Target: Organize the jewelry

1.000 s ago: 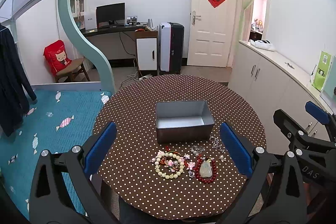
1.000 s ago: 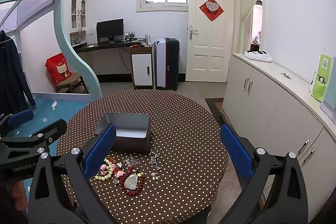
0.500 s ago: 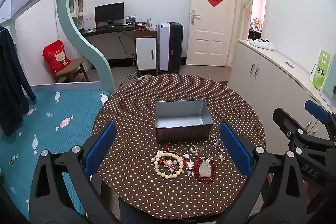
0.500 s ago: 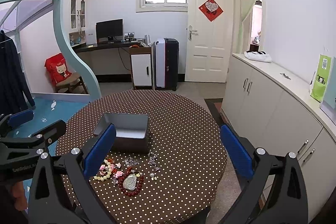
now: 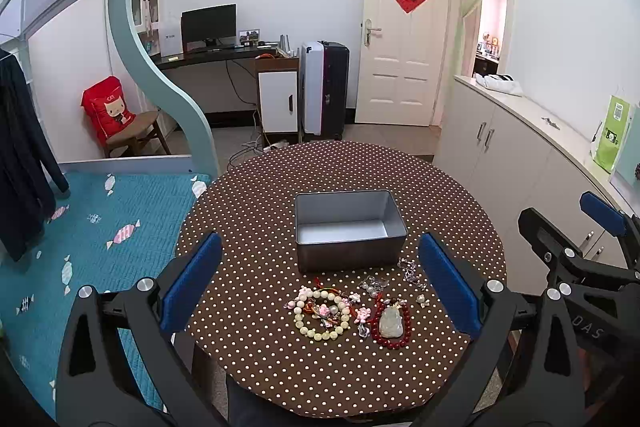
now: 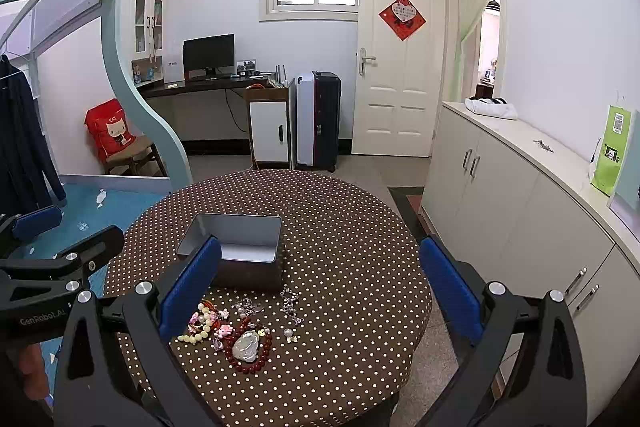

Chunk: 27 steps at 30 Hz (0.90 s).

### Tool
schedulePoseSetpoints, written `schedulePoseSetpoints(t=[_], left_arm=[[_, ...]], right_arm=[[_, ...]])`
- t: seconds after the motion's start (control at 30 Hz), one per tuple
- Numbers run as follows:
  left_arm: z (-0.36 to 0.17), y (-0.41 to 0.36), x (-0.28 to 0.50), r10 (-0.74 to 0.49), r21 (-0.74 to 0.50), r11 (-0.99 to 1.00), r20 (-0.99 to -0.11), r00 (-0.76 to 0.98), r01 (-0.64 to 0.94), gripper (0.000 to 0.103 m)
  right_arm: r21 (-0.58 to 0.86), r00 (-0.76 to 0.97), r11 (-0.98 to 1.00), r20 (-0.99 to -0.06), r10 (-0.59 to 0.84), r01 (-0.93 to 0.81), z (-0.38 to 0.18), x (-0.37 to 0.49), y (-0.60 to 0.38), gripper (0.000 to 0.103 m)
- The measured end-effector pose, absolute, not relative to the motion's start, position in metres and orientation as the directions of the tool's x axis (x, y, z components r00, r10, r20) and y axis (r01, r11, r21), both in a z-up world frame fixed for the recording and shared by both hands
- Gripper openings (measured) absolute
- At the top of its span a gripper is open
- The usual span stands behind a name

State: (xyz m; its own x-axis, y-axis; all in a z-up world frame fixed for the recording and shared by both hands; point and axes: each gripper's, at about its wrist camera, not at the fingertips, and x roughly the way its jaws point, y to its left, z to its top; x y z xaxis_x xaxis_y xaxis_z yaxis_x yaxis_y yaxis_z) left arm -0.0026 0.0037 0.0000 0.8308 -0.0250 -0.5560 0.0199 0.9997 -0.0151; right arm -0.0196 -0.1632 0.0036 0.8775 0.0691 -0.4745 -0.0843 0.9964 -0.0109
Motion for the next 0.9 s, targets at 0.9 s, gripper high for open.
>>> schedulePoseSetpoints(t=[0.9], left_arm=[[-0.064, 0.028, 0.036, -0.026, -0.033, 0.999, -0.723, 0.690, 0.003, 0.079]], right_arm=[[0.055, 0.755, 0.994, -0.647, 0.108, -0.095, -0.058, 0.016, -0.163, 0.096]])
